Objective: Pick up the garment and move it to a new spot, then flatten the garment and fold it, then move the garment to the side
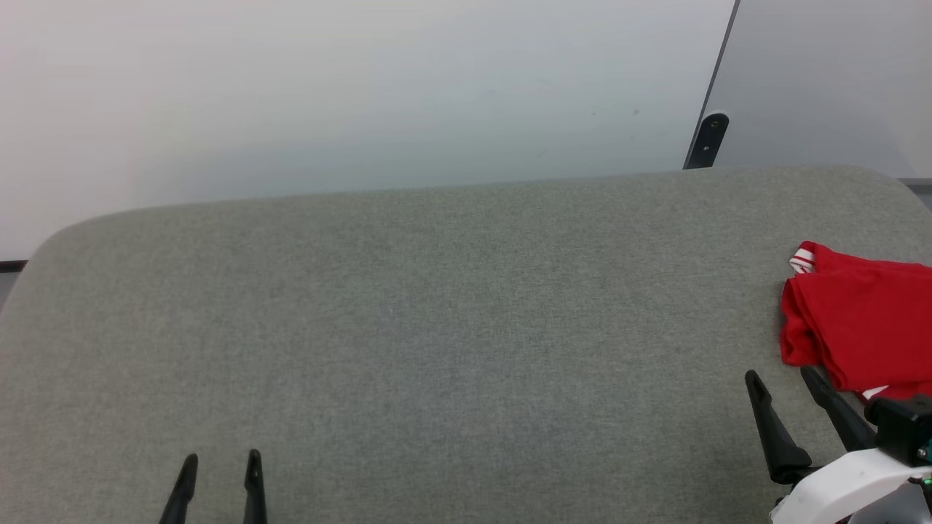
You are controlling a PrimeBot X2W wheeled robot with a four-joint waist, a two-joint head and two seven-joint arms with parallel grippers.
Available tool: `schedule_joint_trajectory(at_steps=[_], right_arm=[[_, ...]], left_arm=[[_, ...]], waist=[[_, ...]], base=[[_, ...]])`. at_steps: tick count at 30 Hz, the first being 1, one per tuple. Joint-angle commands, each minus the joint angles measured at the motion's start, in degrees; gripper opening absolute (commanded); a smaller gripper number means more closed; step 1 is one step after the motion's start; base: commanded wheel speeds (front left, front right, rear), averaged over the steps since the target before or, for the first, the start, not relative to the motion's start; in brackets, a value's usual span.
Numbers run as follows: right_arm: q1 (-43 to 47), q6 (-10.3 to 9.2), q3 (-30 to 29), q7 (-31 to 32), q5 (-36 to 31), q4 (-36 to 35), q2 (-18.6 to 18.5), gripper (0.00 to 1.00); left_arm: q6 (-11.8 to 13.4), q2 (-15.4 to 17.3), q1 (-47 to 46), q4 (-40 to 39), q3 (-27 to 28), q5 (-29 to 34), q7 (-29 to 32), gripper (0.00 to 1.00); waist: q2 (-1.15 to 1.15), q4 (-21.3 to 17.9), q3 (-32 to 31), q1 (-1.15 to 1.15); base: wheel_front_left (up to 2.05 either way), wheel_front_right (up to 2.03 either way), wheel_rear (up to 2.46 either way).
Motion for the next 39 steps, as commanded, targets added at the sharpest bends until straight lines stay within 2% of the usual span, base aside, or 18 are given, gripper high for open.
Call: schedule_joint_trajectory(at_steps=[1,7,8,14,39], right_arm=[[0.8,-0.1,-0.2,0.0,0.2,-0.3,0.2,1.0],[0.7,-0.1,0.3,0.3,0.7,-0.5,0.0,1.0],[0.0,0.0,0.3,0.1,0.2,-0.2,0.0,0.0],[1.0,0.0,0.4,0.0,0.9,2.9,0.7,0.0],[-2.1,-0.02,-1.9,-0.5,23.9,7.9,2.7,0.0]], left_arm=[[0.3,0.0,0.5,-0.1,-0.1,-0.4,0.1,1.0],[0.6,0.2,0.7,-0.2,-0.4,-0.4,0.4,1.0],[0.5,0.1,0.1,-0.1,-0.4,-0.3,0.5,0.0],[0.4,-0.7,-0.1,3.1,-0.7,-1.2,1.1,0.0],[-1.3,-1.1,-6.7,7.5,-0.1,-27.2,7.4,0.0]], waist=[[0.0,0.0,0.0,0.0],[0.0,-0.1,0.0,0.0],[0.0,-0.1,0.0,0.0],[0.0,-0.1,0.1,0.0],[0.0,0.6,0.1,0.0]], base=[[0.0,0.0,0.0],[0.0,0.0,0.0],[0.0,0.0,0.0],[0.0,0.0,0.0],[0.0,0.0,0.0]])
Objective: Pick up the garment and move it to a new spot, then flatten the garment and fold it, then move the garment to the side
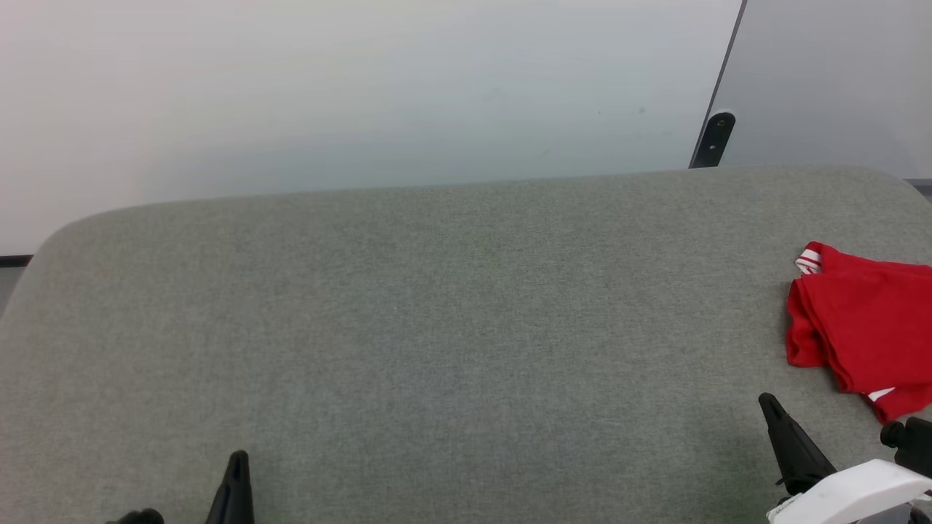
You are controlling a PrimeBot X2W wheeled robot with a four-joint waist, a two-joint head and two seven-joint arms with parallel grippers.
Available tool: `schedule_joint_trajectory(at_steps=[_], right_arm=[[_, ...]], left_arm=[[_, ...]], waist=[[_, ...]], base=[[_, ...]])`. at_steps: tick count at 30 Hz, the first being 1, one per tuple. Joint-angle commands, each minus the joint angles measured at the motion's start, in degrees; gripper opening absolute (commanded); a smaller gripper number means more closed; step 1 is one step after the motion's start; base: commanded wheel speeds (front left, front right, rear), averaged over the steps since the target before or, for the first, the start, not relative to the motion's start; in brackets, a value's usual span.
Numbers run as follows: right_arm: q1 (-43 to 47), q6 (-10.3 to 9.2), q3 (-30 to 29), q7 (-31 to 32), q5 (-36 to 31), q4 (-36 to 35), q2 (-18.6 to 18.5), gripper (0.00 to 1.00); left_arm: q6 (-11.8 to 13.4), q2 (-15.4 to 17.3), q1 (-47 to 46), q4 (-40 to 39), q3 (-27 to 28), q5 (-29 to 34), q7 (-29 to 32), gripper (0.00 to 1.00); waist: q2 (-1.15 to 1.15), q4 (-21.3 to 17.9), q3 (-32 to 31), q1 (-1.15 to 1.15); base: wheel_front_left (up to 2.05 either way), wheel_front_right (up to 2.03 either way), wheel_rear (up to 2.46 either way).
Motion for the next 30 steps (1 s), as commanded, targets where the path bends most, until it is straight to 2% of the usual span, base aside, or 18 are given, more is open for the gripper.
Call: schedule_joint_trajectory(at_steps=[1,30], right_arm=[[-1.7,-0.02,-0.5,-0.4,2.5,-0.3,0.0,0.0],[-4.1,-0.03,-2.4,-0.8,21.4,3.9,1.7,0.0]], left_arm=[[-0.3,0.1,-1.5,-0.3,0.2,-2.3,0.4,0.0],[-1.8,-0.2,-7.0,3.4,0.7,-23.8,5.7,0.0]], waist=[[0.0,0.0,0.0,0.0],[0.0,0.7,0.1,0.0]], base=[[0.0,0.0,0.0],[0.0,0.0,0.0]])
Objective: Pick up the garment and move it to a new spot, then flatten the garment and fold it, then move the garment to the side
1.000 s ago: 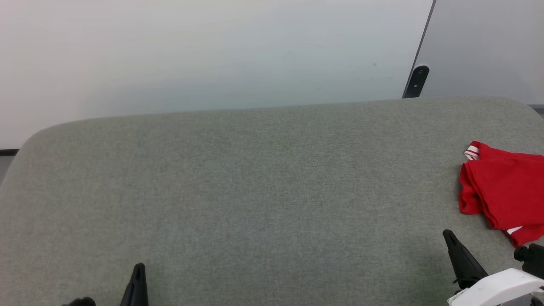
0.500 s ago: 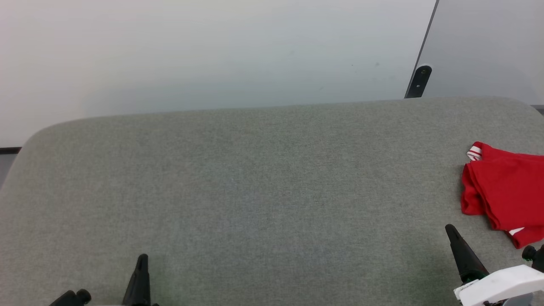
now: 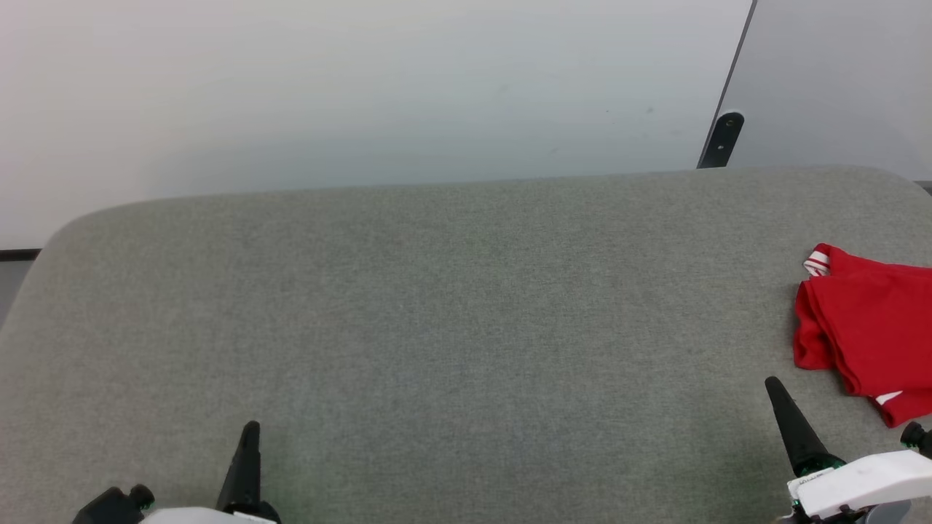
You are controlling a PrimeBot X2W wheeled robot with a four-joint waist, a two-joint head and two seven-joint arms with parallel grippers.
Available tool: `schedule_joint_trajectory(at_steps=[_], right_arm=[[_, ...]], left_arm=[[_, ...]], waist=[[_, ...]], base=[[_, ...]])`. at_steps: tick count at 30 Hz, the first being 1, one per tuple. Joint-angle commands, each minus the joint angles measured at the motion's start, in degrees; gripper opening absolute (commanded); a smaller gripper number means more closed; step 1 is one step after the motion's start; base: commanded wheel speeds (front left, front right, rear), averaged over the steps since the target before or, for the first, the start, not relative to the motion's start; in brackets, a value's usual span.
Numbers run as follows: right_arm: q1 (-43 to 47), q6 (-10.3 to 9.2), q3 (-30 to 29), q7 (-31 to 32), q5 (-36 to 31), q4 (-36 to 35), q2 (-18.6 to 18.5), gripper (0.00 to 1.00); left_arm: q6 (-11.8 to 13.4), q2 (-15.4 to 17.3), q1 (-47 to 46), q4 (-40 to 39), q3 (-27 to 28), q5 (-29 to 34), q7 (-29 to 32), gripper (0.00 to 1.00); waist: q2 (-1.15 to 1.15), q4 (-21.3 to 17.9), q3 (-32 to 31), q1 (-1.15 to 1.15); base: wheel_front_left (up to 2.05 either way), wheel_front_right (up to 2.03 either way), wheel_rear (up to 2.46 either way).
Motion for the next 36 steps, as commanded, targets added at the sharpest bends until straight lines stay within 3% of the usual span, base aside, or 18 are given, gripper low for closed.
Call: schedule_joint_trajectory(at_steps=[1,36], right_arm=[[-1.2,-0.03,-0.4,-0.4,1.3,-0.2,-0.1,0.0],[-3.3,-0.06,-2.2,-0.7,18.8,3.8,1.6,0.0]], left_arm=[[-0.3,0.1,-1.3,-0.3,0.2,-1.4,0.4,0.0],[-1.7,-0.2,-6.3,3.3,0.6,-21.1,5.1,0.0]], waist=[[0.0,0.0,0.0,0.0],[0.0,0.9,0.1,0.0]], base=[[0.0,0.0,0.0],[0.0,0.0,0.0]])
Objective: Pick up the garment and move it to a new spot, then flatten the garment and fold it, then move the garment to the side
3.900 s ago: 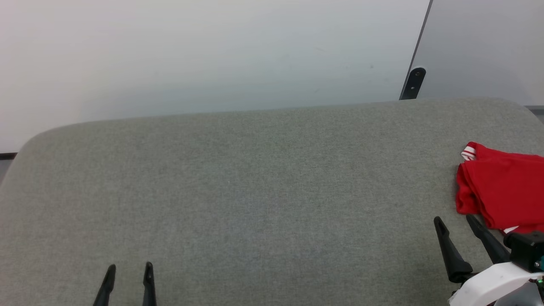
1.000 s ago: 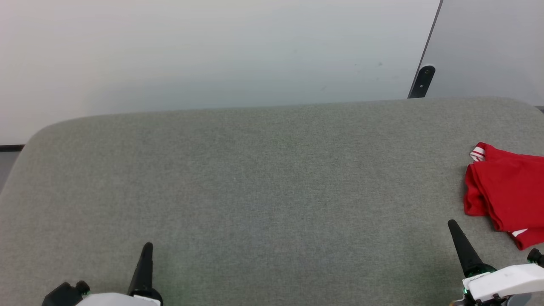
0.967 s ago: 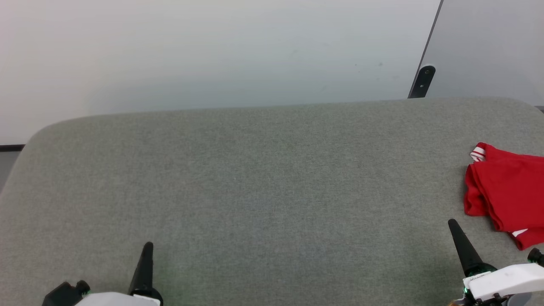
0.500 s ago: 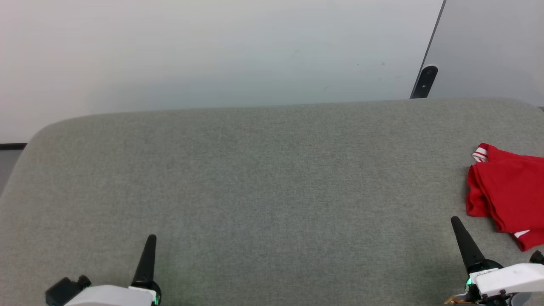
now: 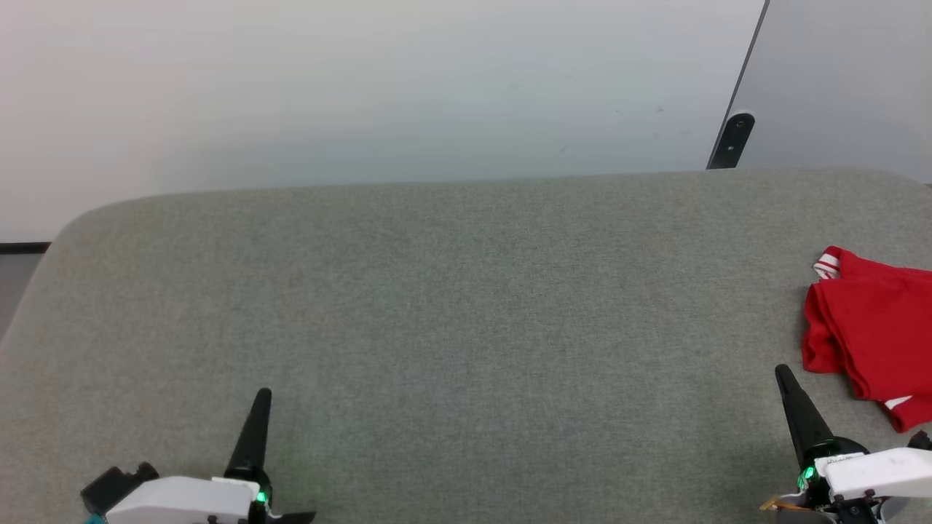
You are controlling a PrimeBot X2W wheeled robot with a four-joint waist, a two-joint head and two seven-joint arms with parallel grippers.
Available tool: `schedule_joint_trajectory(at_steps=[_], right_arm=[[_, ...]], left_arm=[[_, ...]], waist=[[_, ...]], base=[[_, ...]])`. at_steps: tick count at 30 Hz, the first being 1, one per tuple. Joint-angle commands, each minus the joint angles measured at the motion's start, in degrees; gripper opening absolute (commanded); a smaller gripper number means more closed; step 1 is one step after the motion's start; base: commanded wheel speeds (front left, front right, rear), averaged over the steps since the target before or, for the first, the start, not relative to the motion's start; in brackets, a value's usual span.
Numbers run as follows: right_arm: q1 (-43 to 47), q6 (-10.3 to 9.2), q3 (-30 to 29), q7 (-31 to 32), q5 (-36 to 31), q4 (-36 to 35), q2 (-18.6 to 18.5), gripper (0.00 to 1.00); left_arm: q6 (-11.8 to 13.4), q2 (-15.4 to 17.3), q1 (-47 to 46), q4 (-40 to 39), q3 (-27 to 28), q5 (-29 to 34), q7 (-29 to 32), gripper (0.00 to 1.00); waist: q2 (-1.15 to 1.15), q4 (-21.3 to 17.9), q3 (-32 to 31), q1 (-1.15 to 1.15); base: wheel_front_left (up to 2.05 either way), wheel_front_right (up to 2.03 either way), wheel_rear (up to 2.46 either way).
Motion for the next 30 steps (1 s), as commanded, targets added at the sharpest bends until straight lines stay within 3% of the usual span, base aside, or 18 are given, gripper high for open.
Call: schedule_joint_trajectory(at_steps=[1,30], right_arm=[[-0.7,-0.06,-0.4,-0.2,1.3,0.0,0.2,0.0],[-2.1,-0.08,-1.4,-0.5,12.3,2.6,1.2,0.0]], left_arm=[[-0.4,0.0,-1.1,0.0,0.2,-1.3,0.3,0.0],[-1.3,-0.2,-4.1,2.3,0.4,-13.7,3.3,0.0]], waist=[[0.0,0.0,0.0,0.0],[0.0,0.8,0.1,0.0]], base=[[0.0,0.0,0.0],[0.0,0.0,0.0]])
